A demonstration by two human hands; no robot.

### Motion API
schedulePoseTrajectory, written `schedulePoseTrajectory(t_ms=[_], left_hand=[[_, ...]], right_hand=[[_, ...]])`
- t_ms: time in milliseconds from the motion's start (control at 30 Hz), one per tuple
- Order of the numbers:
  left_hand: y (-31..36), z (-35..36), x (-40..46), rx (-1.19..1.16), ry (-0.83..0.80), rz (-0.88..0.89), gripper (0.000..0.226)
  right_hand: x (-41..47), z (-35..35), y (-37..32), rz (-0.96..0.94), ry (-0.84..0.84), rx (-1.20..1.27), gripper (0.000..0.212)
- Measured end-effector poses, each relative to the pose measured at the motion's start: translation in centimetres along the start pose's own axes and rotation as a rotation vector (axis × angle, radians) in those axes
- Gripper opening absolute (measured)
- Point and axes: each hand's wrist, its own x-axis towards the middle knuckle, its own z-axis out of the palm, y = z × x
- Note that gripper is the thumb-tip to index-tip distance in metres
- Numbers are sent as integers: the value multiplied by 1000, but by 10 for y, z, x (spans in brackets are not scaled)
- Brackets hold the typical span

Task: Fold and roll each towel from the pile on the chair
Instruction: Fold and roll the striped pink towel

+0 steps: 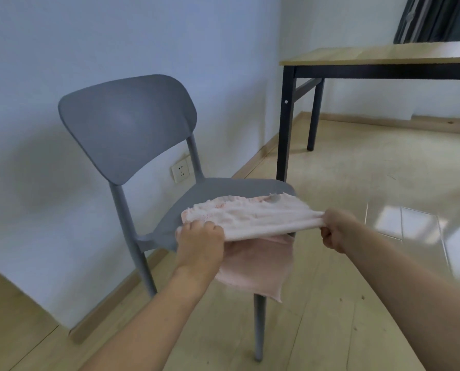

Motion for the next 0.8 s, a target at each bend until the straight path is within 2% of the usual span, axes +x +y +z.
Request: schedulePoseTrajectory(t_ms=[67, 133, 233, 300, 367, 433, 500, 567, 600, 700, 733, 767, 800], left_hand=[[-19, 4, -11, 48, -5, -47, 27], [-32, 10, -20, -65, 36, -173, 28], [-32, 10, -26, -611, 70, -550, 33], [-25, 2, -18, -1066, -19, -834, 37], [-18, -4, -5, -1550, -65, -1045, 42], [-14, -9, 1, -1759, -55, -1142, 39], [-10, -13, 4, -1697, -40, -1158, 26], [-5, -18, 11, -1497, 50, -1085, 20], [0, -24, 16, -1365, 109, -986, 20], [27, -50, 34, -1098, 281, -462, 16], [42, -57, 41, -1065, 279, -282, 17], [56, -61, 46, -1056, 209, -116, 18], [71, -64, 49, -1063, 70, 32, 21]], right_hand=[[1, -4, 15, 36, 8, 16, 31], [1, -7, 26, 54, 12, -3, 31], [0, -7, 36, 49, -17, -34, 27], [-3, -6, 40, 27, -57, -56, 24], [-6, -6, 43, -4, -64, -80, 23], [-8, -8, 43, -36, -46, -104, 23], [-9, -10, 43, -62, -55, -135, 24], [-11, -14, 44, -74, -78, -150, 27], [-13, -16, 44, -71, -93, -148, 28], [-15, -26, 43, -20, -161, -63, 27], [-14, -29, 43, 3, -193, -3, 30], [-13, -32, 42, 22, -222, 60, 33], [-11, -35, 42, 36, -237, 109, 35]])
